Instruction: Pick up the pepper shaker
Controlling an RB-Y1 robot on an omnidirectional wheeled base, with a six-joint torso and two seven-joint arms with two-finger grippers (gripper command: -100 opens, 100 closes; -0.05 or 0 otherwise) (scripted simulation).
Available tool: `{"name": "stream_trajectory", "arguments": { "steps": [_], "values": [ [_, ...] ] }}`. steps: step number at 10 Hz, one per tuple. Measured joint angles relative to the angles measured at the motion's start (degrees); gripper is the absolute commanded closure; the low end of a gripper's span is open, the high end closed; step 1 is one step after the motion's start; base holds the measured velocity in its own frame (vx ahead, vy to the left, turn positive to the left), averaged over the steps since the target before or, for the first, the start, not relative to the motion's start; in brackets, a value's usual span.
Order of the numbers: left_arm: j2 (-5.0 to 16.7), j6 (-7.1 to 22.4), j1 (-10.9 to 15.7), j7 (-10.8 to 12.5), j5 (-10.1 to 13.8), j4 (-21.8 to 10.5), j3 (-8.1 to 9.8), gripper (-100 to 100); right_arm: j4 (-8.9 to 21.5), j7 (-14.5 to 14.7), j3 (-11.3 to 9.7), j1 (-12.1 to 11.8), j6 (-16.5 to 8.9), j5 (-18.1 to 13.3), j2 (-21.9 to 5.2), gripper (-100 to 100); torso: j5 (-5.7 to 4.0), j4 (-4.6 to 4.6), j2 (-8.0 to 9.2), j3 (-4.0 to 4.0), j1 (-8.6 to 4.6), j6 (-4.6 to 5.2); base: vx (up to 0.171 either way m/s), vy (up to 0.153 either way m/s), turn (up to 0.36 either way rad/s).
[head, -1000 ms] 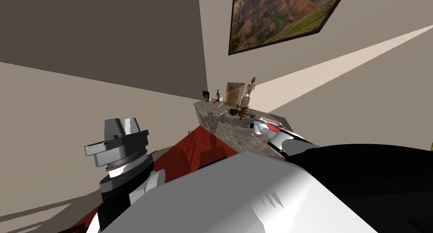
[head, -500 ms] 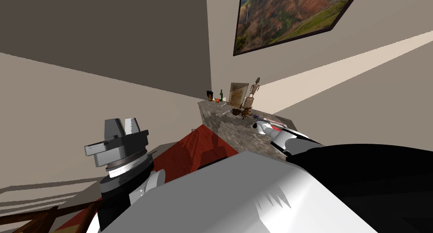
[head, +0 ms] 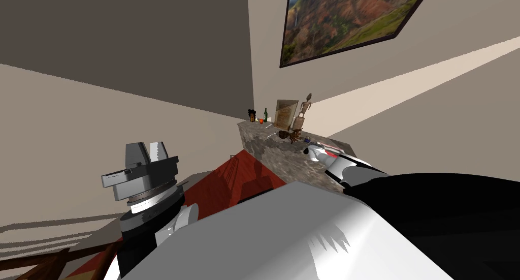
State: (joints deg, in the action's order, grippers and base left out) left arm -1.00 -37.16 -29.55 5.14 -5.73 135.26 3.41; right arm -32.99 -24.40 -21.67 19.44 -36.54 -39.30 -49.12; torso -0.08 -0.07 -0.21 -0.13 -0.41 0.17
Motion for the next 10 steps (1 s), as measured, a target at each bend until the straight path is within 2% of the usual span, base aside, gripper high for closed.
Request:
{"name": "stream_trajectory", "arguments": {
  "steps": [1, 2, 3, 4, 5, 6, 7, 8, 9, 10],
  "values": [
    [0.0, 0.0, 0.0, 0.0, 0.0, 0.0, 0.00, 0, 0.0, 0.0, 0.0, 0.0, 0.0, 0.0, 0.0, 0, 0.00, 0.00, 0.00, 0.00, 0.00, 0.01, 0.000, 0.000, 0.000],
    [0.0, 0.0, 0.0, 0.0, 0.0, 0.0, 0.00, 0, 0.0, 0.0, 0.0, 0.0, 0.0, 0.0, 0.0, 100, 0.01, 0.00, 0.00, 0.00, 0.00, 0.01, 0.130, -0.025, -0.381],
    [0.0, 0.0, 0.0, 0.0, 0.0, 0.0, 0.01, 0, -5.6, 2.9, 2.3, -2.4, -0.2, 2.0, 0.4, 100, -0.15, -0.14, -0.25, -0.17, -0.07, 0.28, 0.145, -0.007, -0.362],
    [0.0, 0.0, 0.0, 0.0, 0.0, 0.0, 0.00, 0, -4.3, 4.6, 2.7, -1.0, 0.9, 0.7, 2.0, 100, -0.33, -0.30, -0.36, -0.32, -0.21, 0.30, 0.156, -0.007, -0.378],
    [0.0, 0.0, 0.0, 0.0, 0.0, 0.0, 0.01, 0, -11.5, 8.8, 5.1, -4.0, 0.1, 3.1, 2.6, 100, -0.53, -0.39, -0.50, -0.42, -0.33, 0.25, 0.134, 0.008, -0.402],
    [0.0, 0.0, 0.0, 0.0, 0.0, 0.0, 0.00, 0, -11.1, 11.2, 5.7, -2.8, 1.1, 2.0, 4.3, 100, -0.60, -0.47, -0.56, -0.50, -0.45, 0.28, 0.053, 0.016, -0.125],
    [0.0, 0.0, 0.0, 0.0, 0.0, 0.0, 0.00, 0, -8.8, 11.7, 5.7, -1.5, 2.8, 0.5, 5.1, 100, -0.79, -0.53, -0.51, -0.52, -0.61, 0.08, -0.002, 0.003, 0.044],
    [0.0, 0.0, 0.0, 0.0, 0.0, 0.0, 0.00, 0, -6.3, 11.4, 5.6, -0.6, 4.2, -0.4, 5.5, 100, -0.95, -0.60, -0.48, -0.54, -0.78, -0.03, 0.083, -0.024, -0.322],
    [0.0, 0.0, 0.0, 0.0, 0.0, 0.0, 0.01, 0, -6.3, 11.6, 6.8, -0.1, 5.5, -1.5, 7.5, 100, -1.20, -0.80, -0.74, -0.75, -0.87, 0.09, 0.116, 0.012, -0.308],
    [0.0, 0.0, 0.0, 0.0, 0.0, 0.0, 0.00, 0, -8.2, 12.7, 7.9, -1.2, 6.3, -1.0, 8.2, 100, -1.34, -0.95, -0.84, -0.88, -0.93, 0.21, 0.057, 0.026, -0.122]
  ]
}}
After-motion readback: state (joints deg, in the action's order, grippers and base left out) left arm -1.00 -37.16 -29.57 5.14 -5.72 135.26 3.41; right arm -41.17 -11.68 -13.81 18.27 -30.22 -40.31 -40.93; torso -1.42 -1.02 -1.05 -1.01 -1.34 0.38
